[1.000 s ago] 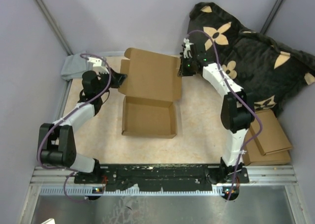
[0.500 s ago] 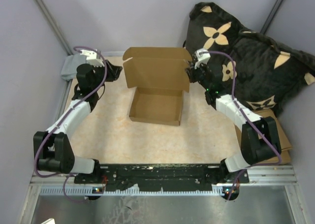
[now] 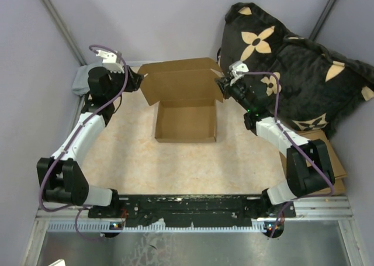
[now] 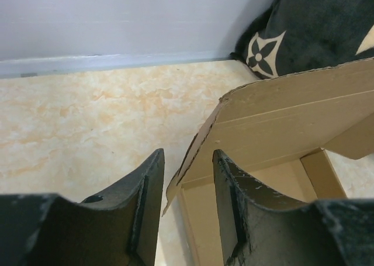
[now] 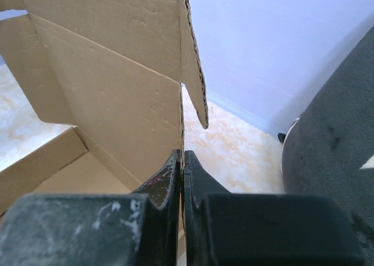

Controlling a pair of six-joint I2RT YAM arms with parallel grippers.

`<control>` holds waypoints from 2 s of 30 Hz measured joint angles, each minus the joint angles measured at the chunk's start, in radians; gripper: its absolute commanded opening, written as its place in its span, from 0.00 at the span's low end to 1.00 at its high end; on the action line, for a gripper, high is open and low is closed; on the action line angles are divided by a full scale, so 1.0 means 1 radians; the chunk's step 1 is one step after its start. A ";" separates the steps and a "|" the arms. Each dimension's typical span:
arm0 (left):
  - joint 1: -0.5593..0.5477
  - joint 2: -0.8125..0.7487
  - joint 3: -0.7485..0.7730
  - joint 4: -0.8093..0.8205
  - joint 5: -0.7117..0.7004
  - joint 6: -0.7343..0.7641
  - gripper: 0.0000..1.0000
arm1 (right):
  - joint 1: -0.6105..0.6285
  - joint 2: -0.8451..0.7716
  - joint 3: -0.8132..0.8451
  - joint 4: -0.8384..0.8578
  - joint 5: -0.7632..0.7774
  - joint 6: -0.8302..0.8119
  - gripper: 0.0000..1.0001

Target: Fold the paper box

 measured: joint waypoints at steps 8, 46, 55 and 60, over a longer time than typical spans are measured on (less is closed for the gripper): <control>0.000 0.063 0.053 -0.057 0.000 0.036 0.45 | 0.000 -0.002 -0.019 0.014 -0.040 0.000 0.00; -0.033 0.156 0.162 -0.250 0.027 0.058 0.05 | 0.000 0.068 0.384 -0.611 0.076 0.026 0.51; -0.037 0.120 0.127 -0.243 0.030 0.062 0.04 | -0.001 0.201 0.523 -0.811 0.073 -0.008 0.42; -0.043 0.118 0.117 -0.227 0.034 0.062 0.03 | -0.001 0.252 0.552 -0.858 0.030 -0.001 0.11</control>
